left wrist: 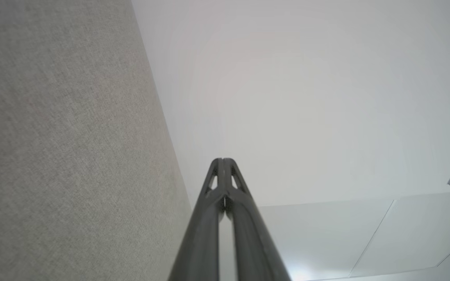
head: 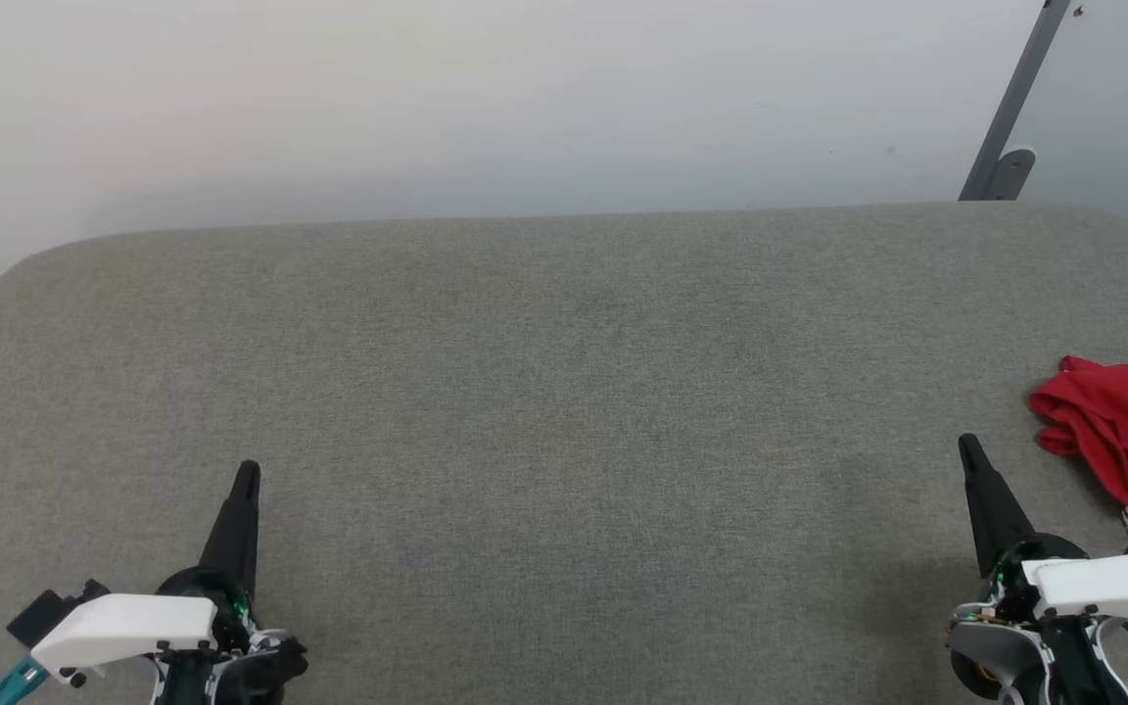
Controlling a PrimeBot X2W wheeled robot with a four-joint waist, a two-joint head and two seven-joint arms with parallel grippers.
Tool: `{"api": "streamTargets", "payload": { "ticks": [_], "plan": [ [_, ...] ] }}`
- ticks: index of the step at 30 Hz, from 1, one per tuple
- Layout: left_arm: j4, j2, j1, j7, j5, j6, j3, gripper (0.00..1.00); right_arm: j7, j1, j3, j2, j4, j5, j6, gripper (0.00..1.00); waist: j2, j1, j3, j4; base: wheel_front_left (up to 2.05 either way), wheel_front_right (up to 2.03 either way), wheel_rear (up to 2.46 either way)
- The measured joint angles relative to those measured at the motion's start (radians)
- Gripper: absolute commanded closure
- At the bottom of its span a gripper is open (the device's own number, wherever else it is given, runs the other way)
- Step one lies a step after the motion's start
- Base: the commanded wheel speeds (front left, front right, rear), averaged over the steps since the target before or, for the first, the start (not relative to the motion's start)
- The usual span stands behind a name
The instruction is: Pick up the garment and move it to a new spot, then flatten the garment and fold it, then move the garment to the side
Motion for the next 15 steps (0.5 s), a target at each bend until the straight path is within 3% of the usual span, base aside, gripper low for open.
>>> {"api": "streamTargets", "payload": {
  "ticks": [15],
  "plan": [
    [0.008, -0.007, -0.019, 0.025, -0.073, 0.000, 0.016, 1.00, 0.018, -0.014, -0.003, 0.007, 0.000, 0.077, 0.000, 1.00, 0.0000, 0.0000, 0.004, -0.009, 0.00, 0.00, 0.00]
  ]
}}
